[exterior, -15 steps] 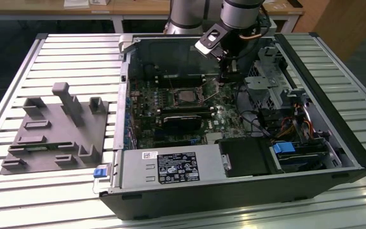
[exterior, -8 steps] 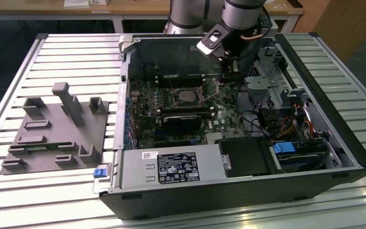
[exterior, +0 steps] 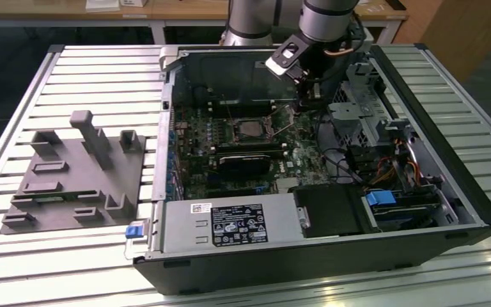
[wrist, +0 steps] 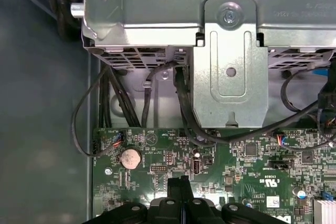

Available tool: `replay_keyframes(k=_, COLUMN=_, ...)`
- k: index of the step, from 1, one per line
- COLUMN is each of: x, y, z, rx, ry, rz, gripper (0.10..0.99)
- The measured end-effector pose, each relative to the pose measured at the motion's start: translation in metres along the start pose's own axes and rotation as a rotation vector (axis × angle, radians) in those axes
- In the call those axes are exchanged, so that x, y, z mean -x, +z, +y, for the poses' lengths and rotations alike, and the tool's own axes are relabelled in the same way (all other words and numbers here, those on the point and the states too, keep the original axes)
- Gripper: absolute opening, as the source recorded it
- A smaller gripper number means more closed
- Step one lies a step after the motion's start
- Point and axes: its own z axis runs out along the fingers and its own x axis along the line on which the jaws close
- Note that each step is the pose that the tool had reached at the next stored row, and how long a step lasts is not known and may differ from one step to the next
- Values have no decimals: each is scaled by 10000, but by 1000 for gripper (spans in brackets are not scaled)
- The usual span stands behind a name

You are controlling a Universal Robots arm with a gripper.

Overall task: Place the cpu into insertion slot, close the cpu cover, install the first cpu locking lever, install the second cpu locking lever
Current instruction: 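Close the cpu cover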

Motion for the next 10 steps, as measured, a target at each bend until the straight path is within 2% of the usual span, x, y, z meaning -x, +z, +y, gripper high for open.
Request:
replay_keyframes(k=6, x=-1, y=29, z=-6, rx=-1, ry=0, rz=-2, gripper=106)
replay_keyframes(k=10, x=1, y=29, z=-73, rx=-1, ry=1, rz=0, gripper=106)
